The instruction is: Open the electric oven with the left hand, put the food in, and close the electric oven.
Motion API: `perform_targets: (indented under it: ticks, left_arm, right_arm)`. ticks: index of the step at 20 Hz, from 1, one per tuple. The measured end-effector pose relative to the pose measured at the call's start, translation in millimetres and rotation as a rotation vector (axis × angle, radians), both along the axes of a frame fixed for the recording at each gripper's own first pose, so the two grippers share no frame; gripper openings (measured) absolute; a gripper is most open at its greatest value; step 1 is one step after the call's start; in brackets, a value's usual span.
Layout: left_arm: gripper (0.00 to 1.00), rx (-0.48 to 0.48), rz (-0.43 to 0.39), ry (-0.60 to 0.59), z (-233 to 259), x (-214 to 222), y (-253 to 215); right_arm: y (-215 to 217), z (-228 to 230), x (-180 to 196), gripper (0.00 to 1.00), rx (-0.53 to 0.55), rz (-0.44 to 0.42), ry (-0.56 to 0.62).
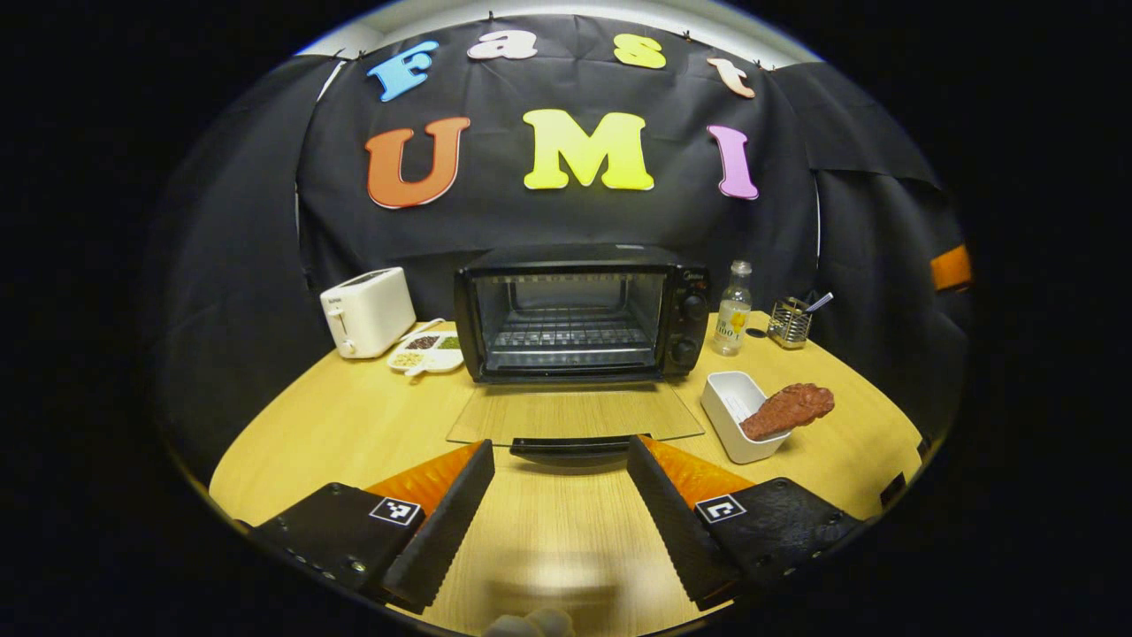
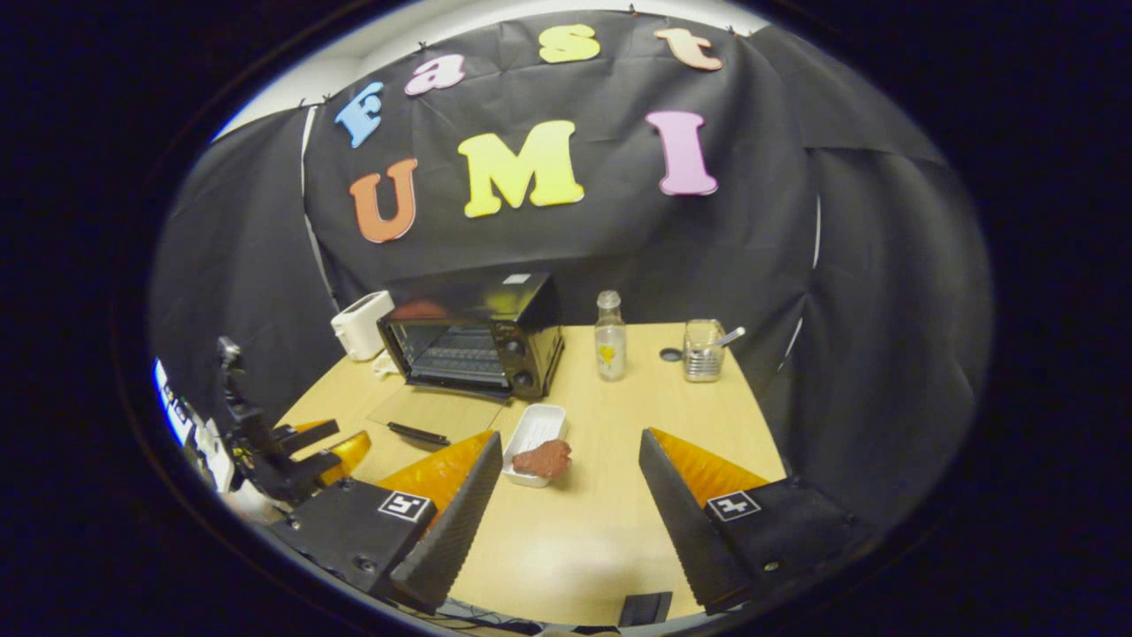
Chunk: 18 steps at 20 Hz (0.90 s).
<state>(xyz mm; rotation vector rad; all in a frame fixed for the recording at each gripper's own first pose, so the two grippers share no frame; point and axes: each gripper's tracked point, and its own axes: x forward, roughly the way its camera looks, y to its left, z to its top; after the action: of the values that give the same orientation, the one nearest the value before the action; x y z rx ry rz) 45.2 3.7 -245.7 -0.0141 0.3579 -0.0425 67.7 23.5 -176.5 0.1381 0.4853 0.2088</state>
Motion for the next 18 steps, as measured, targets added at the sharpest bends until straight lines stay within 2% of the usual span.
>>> perform_targets:
  ticks: [4,10,11,12,13,14,15,17,18]
  left_arm:
    - [0.96,0.005,0.074,-0.052,54,-34,17]
    - [0.96,0.036,0.249,-0.102,103,-84,45]
    - [0.97,0.044,0.283,-0.103,107,-91,47]
    - [0.97,0.046,0.316,-0.106,112,-98,46]
    - [0.97,0.049,0.337,-0.108,116,-105,44]
    - [0.96,0.057,0.358,-0.107,118,-110,42]
    - [0.97,0.068,0.377,-0.105,121,-114,41]
    - [0.97,0.081,0.4,-0.106,126,-124,34]
    - [0.96,0.083,0.409,-0.1,127,-129,32]
  right_arm:
    - [24,-58,49,0.93,0.081,0.104,0.139]
    - [38,-134,98,0.76,0.246,0.139,0.399]
    - [42,-139,100,0.6,0.287,0.144,0.437]
    - [44,-142,102,0.62,0.33,0.148,0.469]
    - [48,-144,102,0.43,0.369,0.153,0.494]
    - [50,-146,104,0.43,0.401,0.15,0.515]
    - [53,-147,102,0.29,0.439,0.158,0.54]
    - [55,-143,101,0.18,0.513,0.161,0.591]
    - [55,-144,101,0.18,0.522,0.16,0.603]
